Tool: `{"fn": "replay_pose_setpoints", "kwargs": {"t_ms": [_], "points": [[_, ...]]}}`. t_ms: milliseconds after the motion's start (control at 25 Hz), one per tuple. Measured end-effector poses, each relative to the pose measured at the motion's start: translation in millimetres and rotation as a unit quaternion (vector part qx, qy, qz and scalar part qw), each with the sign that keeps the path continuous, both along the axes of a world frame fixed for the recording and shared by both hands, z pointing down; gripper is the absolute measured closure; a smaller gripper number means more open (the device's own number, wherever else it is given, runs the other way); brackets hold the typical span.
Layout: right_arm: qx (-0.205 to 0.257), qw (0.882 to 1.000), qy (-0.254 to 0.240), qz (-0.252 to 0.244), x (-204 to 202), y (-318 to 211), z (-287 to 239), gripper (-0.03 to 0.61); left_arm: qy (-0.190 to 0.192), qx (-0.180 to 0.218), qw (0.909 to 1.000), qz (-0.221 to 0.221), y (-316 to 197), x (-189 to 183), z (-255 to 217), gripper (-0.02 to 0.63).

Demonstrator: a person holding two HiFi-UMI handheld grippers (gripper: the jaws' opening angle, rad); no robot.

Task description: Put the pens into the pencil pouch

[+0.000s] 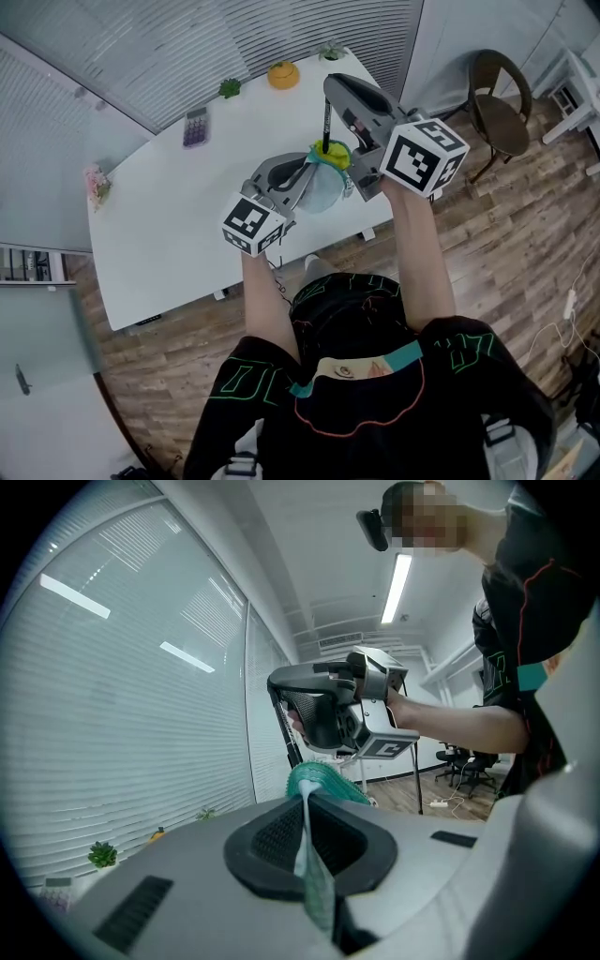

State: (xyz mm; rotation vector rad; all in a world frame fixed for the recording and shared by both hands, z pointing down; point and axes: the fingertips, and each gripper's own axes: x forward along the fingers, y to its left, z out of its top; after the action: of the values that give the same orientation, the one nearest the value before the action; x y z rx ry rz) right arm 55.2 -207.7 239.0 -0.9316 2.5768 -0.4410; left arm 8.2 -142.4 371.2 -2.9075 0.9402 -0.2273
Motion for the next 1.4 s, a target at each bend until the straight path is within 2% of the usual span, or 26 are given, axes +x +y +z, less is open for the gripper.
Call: {"fn": "replay_pose_setpoints", "kwargs": {"t_ms": [400,800,1120,1400], "points": [[-0.001,1.000,0.015,-0.005,-3.4,2.0,10.0,0.533,-0.001,0.001,1.0000,0.003,-5.7,5.0,-1.0,0.609],[-0.026,0.997,0.063,-0.035,-9.8,8.5,33.8,0.532,0.062,0.017,0.9978,-0.015,-12.5,-6.0,-21.5,0.609],[-0.033,0.986,0.149,-0.074,-29.0,20.3,56.4,0.532,0.072,0.028,0.9955,-0.056,-19.6,-23.4,-28.5,0.609],[-0.054,0.965,0.237,-0.096,-37.8,30.3,84.3,0.532,0.060,0.042,0.9955,-0.060,-14.9,-24.5,-35.9,0.609]]}}
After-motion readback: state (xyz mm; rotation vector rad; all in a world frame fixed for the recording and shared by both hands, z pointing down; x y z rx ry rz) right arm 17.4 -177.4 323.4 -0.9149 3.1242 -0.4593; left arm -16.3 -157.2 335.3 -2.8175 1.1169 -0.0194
